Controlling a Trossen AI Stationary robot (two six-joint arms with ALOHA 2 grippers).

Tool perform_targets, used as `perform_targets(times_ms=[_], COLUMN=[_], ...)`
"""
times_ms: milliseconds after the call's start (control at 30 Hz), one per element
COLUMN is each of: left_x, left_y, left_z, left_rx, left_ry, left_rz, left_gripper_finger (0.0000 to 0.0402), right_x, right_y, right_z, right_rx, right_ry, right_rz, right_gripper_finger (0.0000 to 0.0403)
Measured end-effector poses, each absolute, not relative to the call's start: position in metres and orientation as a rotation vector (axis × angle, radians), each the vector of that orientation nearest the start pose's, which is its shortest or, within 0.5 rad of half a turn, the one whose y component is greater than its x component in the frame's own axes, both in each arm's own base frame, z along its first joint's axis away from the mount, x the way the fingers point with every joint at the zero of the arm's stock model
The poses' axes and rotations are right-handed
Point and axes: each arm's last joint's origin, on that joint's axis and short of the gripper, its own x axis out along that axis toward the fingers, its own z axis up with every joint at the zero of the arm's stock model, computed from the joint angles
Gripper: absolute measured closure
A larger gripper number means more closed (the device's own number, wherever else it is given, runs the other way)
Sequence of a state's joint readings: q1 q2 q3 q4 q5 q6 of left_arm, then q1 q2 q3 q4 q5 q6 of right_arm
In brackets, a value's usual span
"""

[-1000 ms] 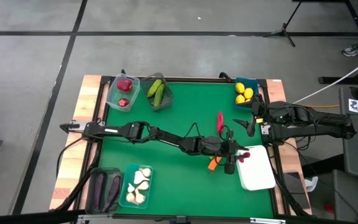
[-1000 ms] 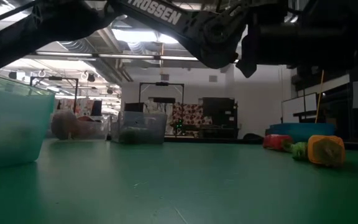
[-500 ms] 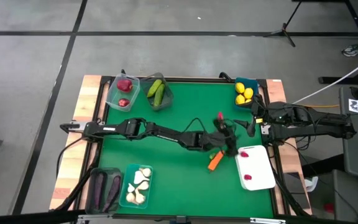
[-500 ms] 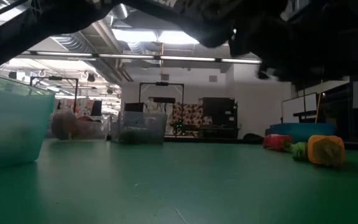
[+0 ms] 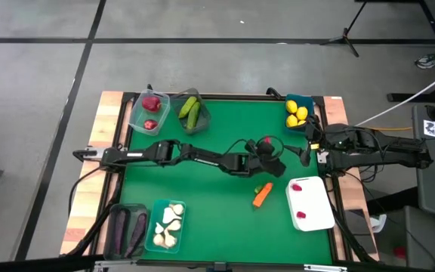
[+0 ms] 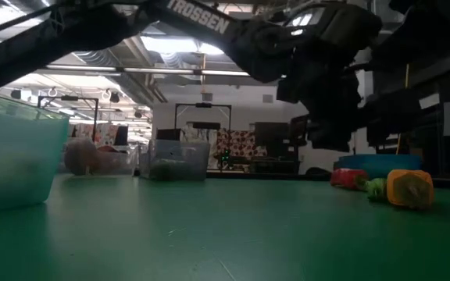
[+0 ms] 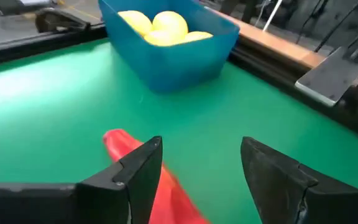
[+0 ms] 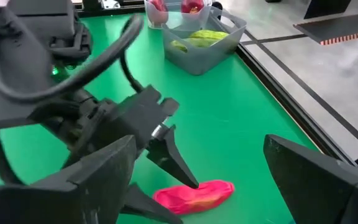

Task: Sort produce into baskets
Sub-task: Put the red chili pepper into the white bin

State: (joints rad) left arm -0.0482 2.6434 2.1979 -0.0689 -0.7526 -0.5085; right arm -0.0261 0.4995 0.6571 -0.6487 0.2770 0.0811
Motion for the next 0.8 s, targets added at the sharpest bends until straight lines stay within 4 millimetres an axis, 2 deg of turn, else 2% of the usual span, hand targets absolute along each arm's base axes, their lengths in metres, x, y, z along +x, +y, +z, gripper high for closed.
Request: perform_targets(times_ms=[133, 300, 567, 800], left_x=[0.578, 0.579, 0.579, 0.579], left_y=[0.003, 0.006, 0.007, 0.007], left_z=[0.128, 0.105, 0.091, 0.088], left_rx=[-0.302, -0.289, -0.307, -0.319], left_ry=[0.291, 0.323, 0.335, 0.371], left_rz=[0.783, 0.794, 0.801, 0.773], left_gripper_finger=[0.0188, 0.0188, 0.0188, 0.0188], right_x=[0.105, 0.105, 0.105, 0.104], right_y=[-0.011, -0.011, -0.011, -0.011], right_z=[0.282, 0.282, 0.282, 0.282], right_rx=[0.017, 0.017, 0.016, 0.017], right_ry=[0.478, 0.481, 0.482, 0.484], right_rz=[-0.317, -0.317, -0.318, -0.315], right_gripper_finger=[0.0052, 0.0052, 0.0052, 0.0052])
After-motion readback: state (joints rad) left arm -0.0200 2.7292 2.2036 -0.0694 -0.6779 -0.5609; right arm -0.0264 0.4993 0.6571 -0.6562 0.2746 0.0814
